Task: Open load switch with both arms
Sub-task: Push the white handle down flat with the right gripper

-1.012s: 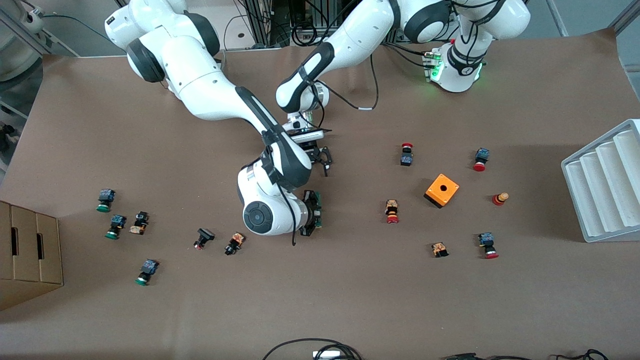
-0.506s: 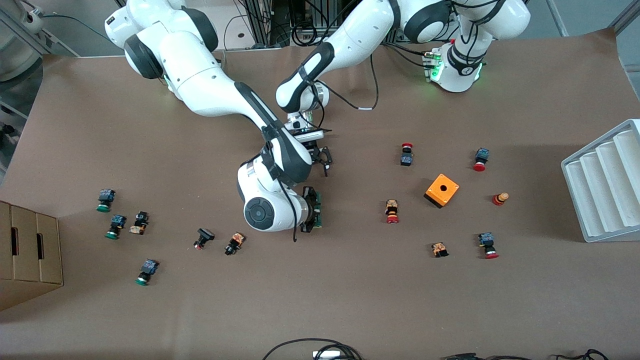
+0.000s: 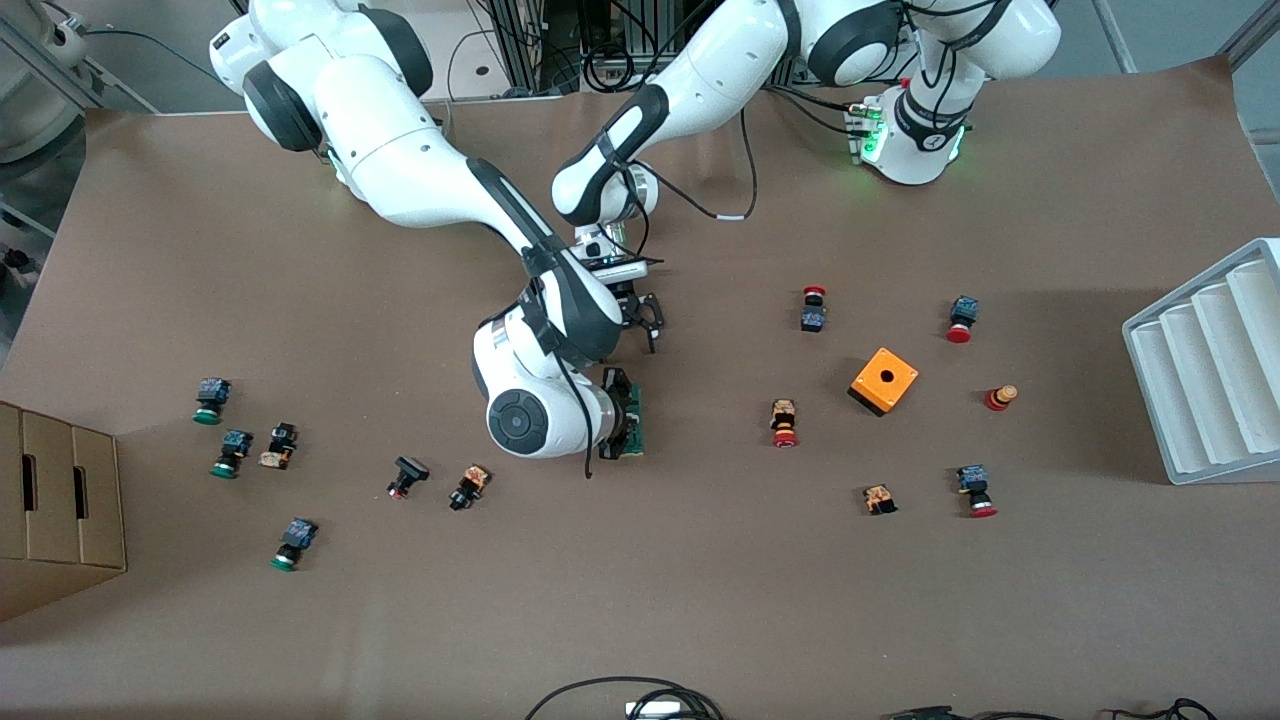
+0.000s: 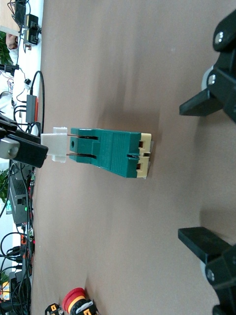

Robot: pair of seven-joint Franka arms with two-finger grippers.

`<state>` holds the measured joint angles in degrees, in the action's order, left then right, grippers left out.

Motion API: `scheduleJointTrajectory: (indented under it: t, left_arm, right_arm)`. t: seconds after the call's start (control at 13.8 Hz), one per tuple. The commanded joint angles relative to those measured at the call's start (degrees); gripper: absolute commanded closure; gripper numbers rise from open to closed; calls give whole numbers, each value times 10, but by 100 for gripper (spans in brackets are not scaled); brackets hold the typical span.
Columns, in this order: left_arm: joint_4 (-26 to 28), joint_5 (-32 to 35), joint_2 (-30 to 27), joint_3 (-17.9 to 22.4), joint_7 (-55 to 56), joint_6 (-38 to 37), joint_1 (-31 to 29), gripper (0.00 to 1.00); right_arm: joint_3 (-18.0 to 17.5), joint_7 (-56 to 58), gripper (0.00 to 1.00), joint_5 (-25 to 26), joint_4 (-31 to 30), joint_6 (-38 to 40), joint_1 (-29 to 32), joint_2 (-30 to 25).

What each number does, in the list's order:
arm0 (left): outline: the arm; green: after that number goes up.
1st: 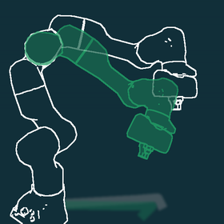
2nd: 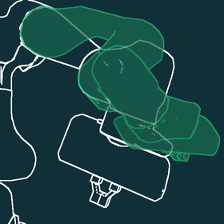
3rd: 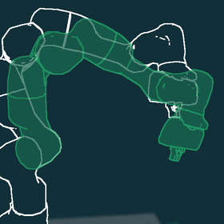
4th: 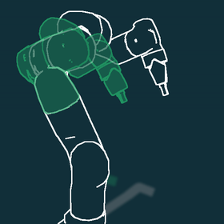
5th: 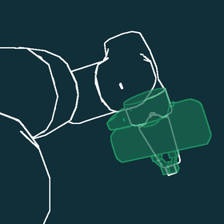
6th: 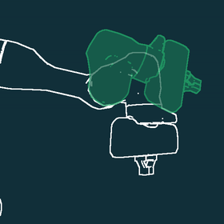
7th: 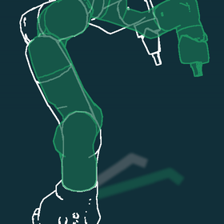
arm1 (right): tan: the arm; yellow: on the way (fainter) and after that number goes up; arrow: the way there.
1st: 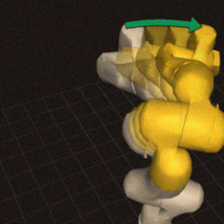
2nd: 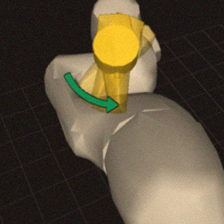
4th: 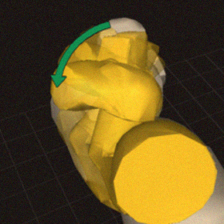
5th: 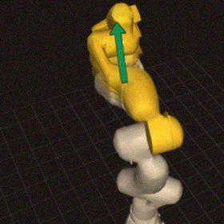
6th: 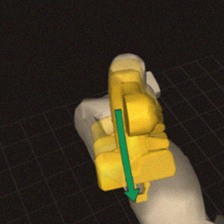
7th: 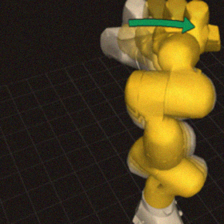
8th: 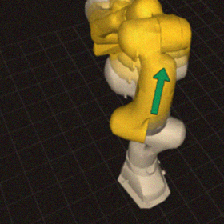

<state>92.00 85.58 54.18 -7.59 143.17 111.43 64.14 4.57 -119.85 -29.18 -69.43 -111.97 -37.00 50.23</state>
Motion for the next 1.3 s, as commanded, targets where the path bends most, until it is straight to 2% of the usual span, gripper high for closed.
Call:
scheduleJointTrajectory:
  t: [0.0,1.23]
  left_arm:
    - [-9,-5,33,-4,19,14,1,0]
    - [-9,-5,33,-4,18,14,1,0]
  right_arm:
    - [-12,0,72,20,-54,-13,-4,-32]
    - [-23,-1,72,57,-106,-62,-20,-35]
